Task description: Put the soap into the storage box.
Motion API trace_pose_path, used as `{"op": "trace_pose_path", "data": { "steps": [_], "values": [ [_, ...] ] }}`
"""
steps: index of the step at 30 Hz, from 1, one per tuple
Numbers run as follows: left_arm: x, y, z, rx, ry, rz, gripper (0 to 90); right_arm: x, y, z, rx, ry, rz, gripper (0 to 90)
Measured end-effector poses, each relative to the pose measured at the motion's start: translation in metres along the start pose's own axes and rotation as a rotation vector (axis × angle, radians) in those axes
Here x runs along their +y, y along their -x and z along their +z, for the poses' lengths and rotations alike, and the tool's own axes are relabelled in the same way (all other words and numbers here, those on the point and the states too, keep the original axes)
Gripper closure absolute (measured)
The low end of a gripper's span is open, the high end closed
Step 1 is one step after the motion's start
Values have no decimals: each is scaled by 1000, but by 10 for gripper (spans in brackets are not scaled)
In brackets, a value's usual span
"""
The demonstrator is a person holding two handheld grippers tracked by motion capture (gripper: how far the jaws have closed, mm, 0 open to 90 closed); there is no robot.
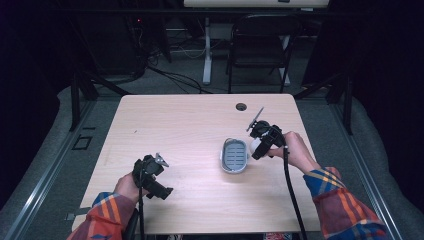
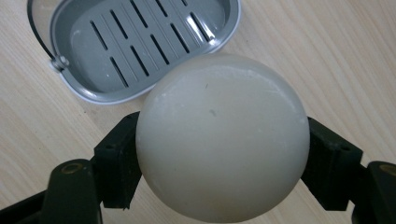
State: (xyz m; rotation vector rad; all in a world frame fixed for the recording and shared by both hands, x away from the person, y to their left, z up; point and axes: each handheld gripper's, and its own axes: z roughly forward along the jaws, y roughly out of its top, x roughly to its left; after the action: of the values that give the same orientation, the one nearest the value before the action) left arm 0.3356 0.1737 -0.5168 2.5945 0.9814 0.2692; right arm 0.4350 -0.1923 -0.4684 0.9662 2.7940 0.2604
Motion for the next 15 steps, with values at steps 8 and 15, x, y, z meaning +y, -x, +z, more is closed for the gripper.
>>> {"op": "trace_pose_path", "data": {
  "steps": [8,15],
  "values": [
    [0,0,0,-2,-2,1,4,10,-2,-6,-2,12,-14,245],
    [0,0,0,-4,-1,1,4,18,-5,-8,2,8,-28,245]
  ]
}}
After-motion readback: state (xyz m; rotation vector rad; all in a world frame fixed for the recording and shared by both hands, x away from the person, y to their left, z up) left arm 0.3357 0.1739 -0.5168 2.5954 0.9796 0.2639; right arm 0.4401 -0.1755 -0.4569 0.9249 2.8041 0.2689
